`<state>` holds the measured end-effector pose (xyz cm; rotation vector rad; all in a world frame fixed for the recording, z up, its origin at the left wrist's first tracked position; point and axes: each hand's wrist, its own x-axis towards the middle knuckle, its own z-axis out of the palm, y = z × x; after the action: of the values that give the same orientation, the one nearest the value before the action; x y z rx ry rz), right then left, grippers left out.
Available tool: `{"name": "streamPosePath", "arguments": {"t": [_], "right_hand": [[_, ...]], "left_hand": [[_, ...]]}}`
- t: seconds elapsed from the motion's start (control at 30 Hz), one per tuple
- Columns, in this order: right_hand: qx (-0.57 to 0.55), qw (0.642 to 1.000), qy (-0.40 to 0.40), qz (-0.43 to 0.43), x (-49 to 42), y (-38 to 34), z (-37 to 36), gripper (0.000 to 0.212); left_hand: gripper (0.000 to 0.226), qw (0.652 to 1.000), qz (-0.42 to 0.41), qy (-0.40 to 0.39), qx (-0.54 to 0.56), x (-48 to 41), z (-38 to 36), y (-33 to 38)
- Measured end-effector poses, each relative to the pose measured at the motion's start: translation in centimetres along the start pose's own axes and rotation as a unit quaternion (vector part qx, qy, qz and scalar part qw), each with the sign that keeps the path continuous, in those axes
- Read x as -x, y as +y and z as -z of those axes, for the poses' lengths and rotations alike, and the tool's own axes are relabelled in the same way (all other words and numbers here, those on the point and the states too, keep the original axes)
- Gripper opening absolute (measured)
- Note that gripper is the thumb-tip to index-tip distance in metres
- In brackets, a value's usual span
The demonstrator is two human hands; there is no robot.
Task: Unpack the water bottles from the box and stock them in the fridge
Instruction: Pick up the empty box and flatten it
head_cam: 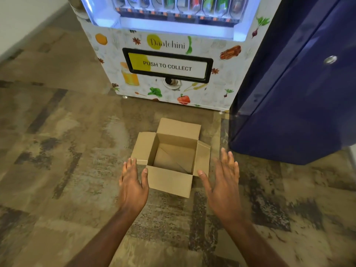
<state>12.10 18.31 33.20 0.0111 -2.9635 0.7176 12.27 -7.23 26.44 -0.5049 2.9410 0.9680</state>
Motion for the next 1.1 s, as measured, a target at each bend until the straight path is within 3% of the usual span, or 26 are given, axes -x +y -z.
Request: {"name": "streamPosePath", "arguments": {"t": [0.17, 0.47, 0.73, 1.1], "right_hand": [[0.04, 0.999, -0.032, 0.014, -1.5, 2.8, -9.7, 0.066], [0.048, 0.996, -0.074, -0.005, -2.2, 7.0, -22.2, 0.065], [0.045, 0.996, -0.071, -0.015, -2.1, 10.1, -29.6, 0.066], [0.046, 0.992, -0.115, -0.006, -3.3, 12.2, -33.5, 0.068]], "left_hand": [[0.062, 0.993, 0.099, -0.058, 0.007, -4.6, -7.4, -6.0], [0.065, 0.977, 0.177, -0.118, 0.003, -10.8, -17.9, -13.9], [0.071, 0.956, 0.256, -0.094, 0.104, -15.2, -23.2, -18.2], [0.051, 0.929, 0.3, -0.008, 0.218, -19.3, -27.5, -19.1]]}}
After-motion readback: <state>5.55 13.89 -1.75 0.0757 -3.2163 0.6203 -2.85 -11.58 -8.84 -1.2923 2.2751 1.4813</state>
